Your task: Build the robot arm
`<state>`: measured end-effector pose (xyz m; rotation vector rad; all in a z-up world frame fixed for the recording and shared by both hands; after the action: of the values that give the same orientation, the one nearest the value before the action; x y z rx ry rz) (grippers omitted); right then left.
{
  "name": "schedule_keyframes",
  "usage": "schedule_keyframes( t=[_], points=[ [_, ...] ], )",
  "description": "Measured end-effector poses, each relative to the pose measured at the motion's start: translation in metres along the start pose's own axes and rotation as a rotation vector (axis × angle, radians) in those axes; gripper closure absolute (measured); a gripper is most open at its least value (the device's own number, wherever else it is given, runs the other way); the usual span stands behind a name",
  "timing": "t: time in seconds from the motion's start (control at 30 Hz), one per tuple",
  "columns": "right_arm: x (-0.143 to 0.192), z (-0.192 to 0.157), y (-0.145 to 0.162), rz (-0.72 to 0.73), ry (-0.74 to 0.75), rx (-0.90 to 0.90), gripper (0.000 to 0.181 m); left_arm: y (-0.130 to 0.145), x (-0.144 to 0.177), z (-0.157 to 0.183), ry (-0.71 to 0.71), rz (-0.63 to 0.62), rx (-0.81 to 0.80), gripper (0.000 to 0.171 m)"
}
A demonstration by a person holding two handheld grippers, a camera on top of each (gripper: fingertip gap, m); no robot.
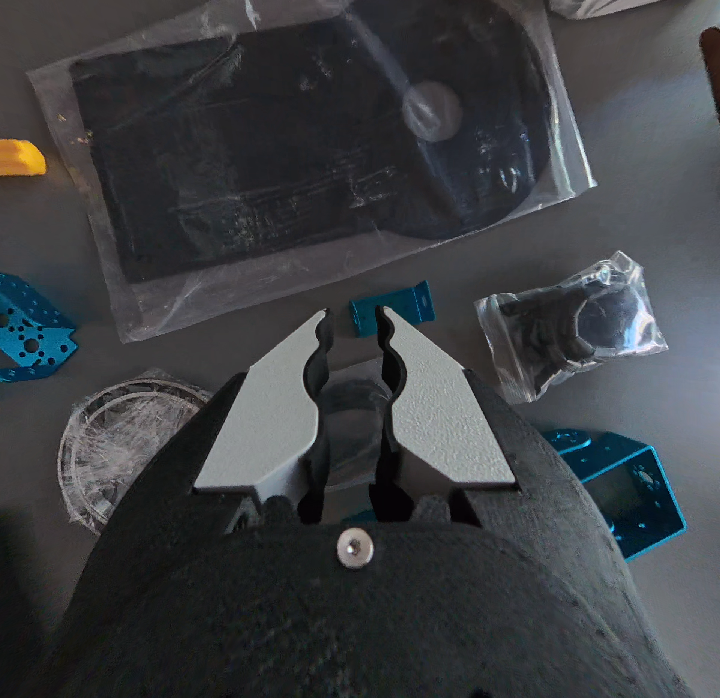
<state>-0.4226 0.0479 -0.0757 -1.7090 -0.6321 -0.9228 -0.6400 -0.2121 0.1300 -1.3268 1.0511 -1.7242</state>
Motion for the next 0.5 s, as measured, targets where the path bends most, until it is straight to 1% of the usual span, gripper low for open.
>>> schedule_keyframes(
  t=[0.1, 0.13, 0.17, 0.2, 0.27, 0.3, 0.33, 0.37, 0.4, 0.43, 0.5],
  points=[
    [-0.012, 0.006, 0.002, -0.083, -0.018, -0.007, 0.161, -0.001, 0.001, -0.005, -0.008, -0.006, -0.005, 0.149],
    [-0.015, 0.007, 0.004, -0.109, -0.028, -0.011, 0.164, -0.002, 0.001, -0.006, -0.012, -0.006, -0.009, 0.149],
    [-0.017, 0.006, 0.006, -0.132, -0.052, -0.014, 0.173, -0.004, 0.001, -0.007, -0.014, -0.005, -0.011, 0.149],
    [-0.018, 0.006, 0.008, -0.144, -0.070, -0.018, 0.180, -0.007, 0.001, -0.007, -0.013, -0.002, -0.011, 0.149],
    [-0.015, 0.009, 0.010, -0.136, -0.047, -0.031, 0.181, -0.013, 0.002, -0.008, -0.007, 0.008, -0.007, 0.149],
    [-0.011, 0.007, 0.010, -0.105, -0.059, -0.041, 0.181, -0.015, 0.002, -0.008, -0.004, 0.011, -0.007, 0.149],
    [-0.004, 0.003, 0.007, -0.047, -0.089, -0.066, 0.181, -0.018, 0.002, -0.007, 0.000, 0.013, -0.010, 0.149],
    [0.008, -0.004, 0.001, 0.042, -0.143, -0.102, 0.181, -0.021, 0.003, -0.006, 0.004, 0.015, -0.015, 0.149],
    [0.026, -0.016, -0.010, 0.184, -0.242, -0.141, 0.181, -0.025, 0.003, -0.005, 0.008, 0.019, -0.020, 0.149],
    [0.051, -0.032, -0.025, 0.374, -0.378, -0.177, 0.181, -0.029, 0.004, -0.003, 0.013, 0.025, -0.025, 0.150],
    [0.127, -0.061, -0.048, 0.806, -0.697, -0.239, 0.181, -0.039, 0.006, 0.002, 0.031, 0.040, -0.028, 0.150]
  ],
)
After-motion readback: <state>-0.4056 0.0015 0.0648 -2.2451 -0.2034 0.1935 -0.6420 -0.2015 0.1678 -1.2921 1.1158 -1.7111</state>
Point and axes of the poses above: each gripper's, where its closed fingertips meet, x back along the fingers, y out of its underside, z = x × y across the jaws, the point moved 6 cm from there along x, back along the fingers, and after that the axes turned 15 degrees about -y, right-handed, at the moved point
